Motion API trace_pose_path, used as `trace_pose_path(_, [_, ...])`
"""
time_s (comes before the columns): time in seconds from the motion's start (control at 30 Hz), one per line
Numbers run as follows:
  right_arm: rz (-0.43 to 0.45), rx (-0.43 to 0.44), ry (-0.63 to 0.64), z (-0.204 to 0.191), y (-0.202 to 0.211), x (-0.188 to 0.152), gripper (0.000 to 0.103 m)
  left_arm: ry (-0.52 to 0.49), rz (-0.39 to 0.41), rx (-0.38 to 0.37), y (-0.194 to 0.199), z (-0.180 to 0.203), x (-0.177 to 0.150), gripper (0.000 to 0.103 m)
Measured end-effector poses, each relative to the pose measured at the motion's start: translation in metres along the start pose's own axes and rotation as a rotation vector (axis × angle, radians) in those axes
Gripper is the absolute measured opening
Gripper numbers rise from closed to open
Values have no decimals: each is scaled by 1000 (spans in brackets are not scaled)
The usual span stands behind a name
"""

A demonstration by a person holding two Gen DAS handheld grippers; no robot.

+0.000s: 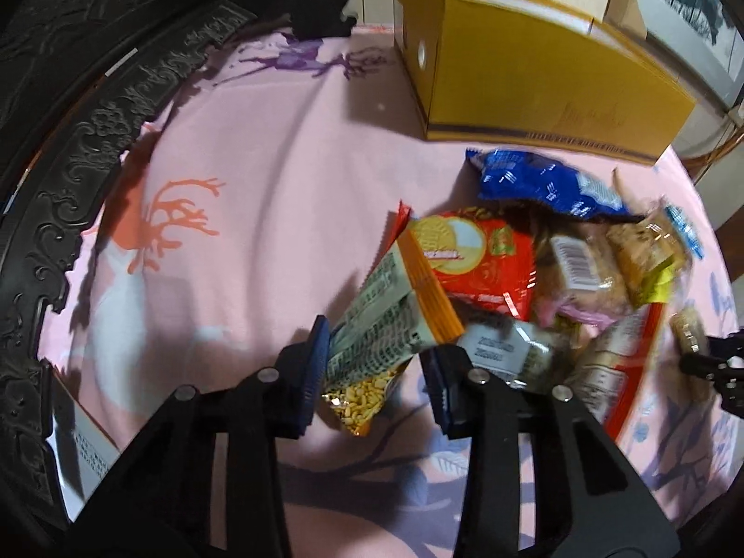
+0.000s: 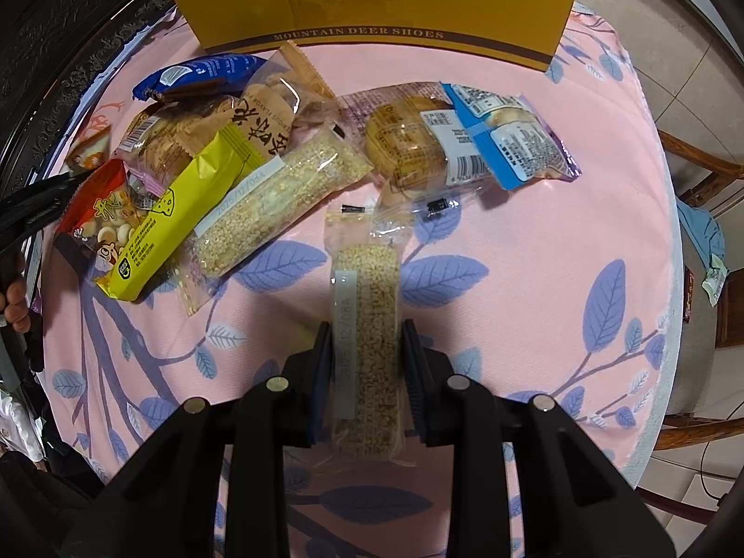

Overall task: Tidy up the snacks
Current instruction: 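Grasp the clear sesame bar packet with the right gripper while the left grasps the green-orange chip bag, then carry both snacks over the yellow box and open both grippers to drop them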

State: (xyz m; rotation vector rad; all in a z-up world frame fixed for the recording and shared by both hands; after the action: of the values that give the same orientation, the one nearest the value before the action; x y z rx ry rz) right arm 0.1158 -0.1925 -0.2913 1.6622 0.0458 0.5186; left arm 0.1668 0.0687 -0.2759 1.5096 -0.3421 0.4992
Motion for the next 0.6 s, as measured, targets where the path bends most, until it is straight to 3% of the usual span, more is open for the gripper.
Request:
trace_pose_path(0.37, [10,28,-37,10,6,-1,29,39,86,-45,53,7,7,39])
trace_pose_path(0.6, [74,68,-64,21,48,-1,29,15,147,-95,84,25,24,39])
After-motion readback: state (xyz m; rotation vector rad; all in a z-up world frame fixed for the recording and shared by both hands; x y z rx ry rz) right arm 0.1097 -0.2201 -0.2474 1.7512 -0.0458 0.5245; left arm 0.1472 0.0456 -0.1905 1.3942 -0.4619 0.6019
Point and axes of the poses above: each gripper's, at about its wrist camera, not at the fingertips, and y roughly against the way its jaws point, z to its right, x to its top, the point moved 2 cm from there along -y, roughly the way its jaws point, and after that the axes turned 7 degrees about y, right-handed, at the moved point
